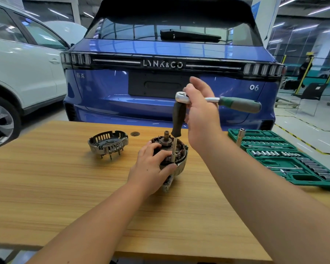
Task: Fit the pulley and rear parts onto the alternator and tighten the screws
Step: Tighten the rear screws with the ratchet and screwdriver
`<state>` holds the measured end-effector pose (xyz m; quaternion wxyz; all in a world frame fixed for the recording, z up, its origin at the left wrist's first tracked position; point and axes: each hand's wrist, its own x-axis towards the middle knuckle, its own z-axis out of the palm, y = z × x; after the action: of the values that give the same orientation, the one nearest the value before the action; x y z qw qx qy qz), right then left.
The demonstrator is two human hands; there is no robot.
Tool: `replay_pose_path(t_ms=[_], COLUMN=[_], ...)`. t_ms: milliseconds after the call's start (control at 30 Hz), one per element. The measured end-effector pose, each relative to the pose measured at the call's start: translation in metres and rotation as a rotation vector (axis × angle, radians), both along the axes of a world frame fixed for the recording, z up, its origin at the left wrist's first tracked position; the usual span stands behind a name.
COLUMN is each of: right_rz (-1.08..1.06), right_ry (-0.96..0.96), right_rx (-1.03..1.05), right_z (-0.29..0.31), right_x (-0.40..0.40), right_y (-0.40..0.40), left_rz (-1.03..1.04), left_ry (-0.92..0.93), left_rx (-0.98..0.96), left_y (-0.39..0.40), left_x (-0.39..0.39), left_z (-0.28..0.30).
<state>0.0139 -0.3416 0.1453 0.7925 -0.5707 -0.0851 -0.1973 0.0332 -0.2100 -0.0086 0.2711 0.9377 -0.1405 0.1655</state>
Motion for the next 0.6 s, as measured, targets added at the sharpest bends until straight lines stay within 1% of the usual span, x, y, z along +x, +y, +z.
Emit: replay_pose_path(t_ms=[33, 133, 200, 300, 367, 433, 500, 600], right_rz=[-0.085, -0.393, -0.501, -0.607, -0.66, -0.646, -0.576, -0.498], right_ry=[-0.099, -0.478, -0.605, -0.704, -0.716, -0.651, -0.578, -0.565], right_rx=[-0.178, -0.739, -0.99, -1.293, -1.437, -1.512, -1.539, -1.551], right_z=[-0.002, -0.007, -0.008, -0.001, 0.005, 0.01, 0.014, 0.023], right_x=[-0.002, 0.001, 0.004, 0.008, 0.009, 0.008, 0.008, 0.005], right_y=[0.0, -0.006, -0.011, -0.014, -0.014, -0.014, -0.014, -0.016], left_rz=[0.003, 0.005, 0.008, 0.014, 0.009, -0.002, -0.004, -0.004], left_ry=[0.0, -0.006, -0.011, -0.009, -0.011, -0.017, -0.022, -0.023], left_rx=[0.004, 0.002, -0.003, 0.008, 0.003, -0.009, -0.01, -0.004], left_y=[0.0, 0.0, 0.0, 0.0, 0.0, 0.0, 0.0, 0.0], left_x=[0.0, 0.001, 0.0, -0.001, -0.001, 0.0, 0.0, 0.0], left_z=[0.0, 0.0, 0.0, 0.0, 0.0, -0.001, -0.001, -0.001])
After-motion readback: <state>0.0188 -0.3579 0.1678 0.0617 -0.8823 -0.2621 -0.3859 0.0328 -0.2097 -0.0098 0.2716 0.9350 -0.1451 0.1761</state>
